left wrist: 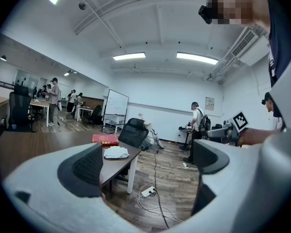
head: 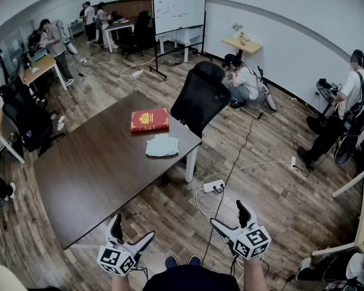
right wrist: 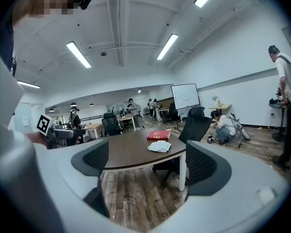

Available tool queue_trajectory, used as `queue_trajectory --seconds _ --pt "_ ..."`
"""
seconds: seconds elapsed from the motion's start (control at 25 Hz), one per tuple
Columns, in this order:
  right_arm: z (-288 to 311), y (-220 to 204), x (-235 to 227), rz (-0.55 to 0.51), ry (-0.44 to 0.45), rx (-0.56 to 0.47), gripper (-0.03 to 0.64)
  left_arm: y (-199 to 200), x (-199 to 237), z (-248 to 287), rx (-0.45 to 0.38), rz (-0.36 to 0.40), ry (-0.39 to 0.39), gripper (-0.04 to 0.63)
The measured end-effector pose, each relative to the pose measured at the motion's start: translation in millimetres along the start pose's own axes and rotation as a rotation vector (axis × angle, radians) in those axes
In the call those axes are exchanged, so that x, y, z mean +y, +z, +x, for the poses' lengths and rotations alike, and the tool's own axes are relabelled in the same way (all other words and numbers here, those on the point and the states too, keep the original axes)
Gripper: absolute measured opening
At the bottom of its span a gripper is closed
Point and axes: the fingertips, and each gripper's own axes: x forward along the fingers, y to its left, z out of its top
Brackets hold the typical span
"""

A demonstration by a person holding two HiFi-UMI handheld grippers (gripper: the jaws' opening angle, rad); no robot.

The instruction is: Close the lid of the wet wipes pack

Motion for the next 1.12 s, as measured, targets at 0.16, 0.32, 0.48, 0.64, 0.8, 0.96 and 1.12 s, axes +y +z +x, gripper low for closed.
queue_trajectory --seconds 0.16,0.32,0.48,0.64,0.8,0.96,1.12 --pt "14.0 7.4 -6.1 -0.019 0.028 -0.01 0.492 -3.2 1.8 11.8 -0.004 0.007 0.013 0.581" --pt "11.4 5.4 -9.1 -0.015 0.03 -0.008 0.492 -7.5 -3.3 16.1 0.005 0.006 0.004 0.581" --pt "5.9 3.1 -8.5 -0.018 0.031 0.001 0.492 -8.1 -9.7 15.9 0.006 0.0 -0.004 0.581" --pt "2.7 5.1 -6.0 -0.022 0.046 -0.002 0.492 -6.0 -15.8 12.0 0.006 0.005 0.003 0.581" --pt "3.3 5.7 -7.6 -0.031 0.045 0.002 0.506 -8.2 -17.4 9.1 0.001 -0.002 0.018 0.571" --pt "-1.7 3.3 -13.1 -0.013 0.041 -0.011 0.54 -13.6 -22.7 8.8 0.006 -0.008 0.026 0.565" --pt "-5.4 2.0 -13.5 -0.011 0.054 -0.02 0.538 -13.6 -27.8 6.7 0.001 0.003 0.04 0.565"
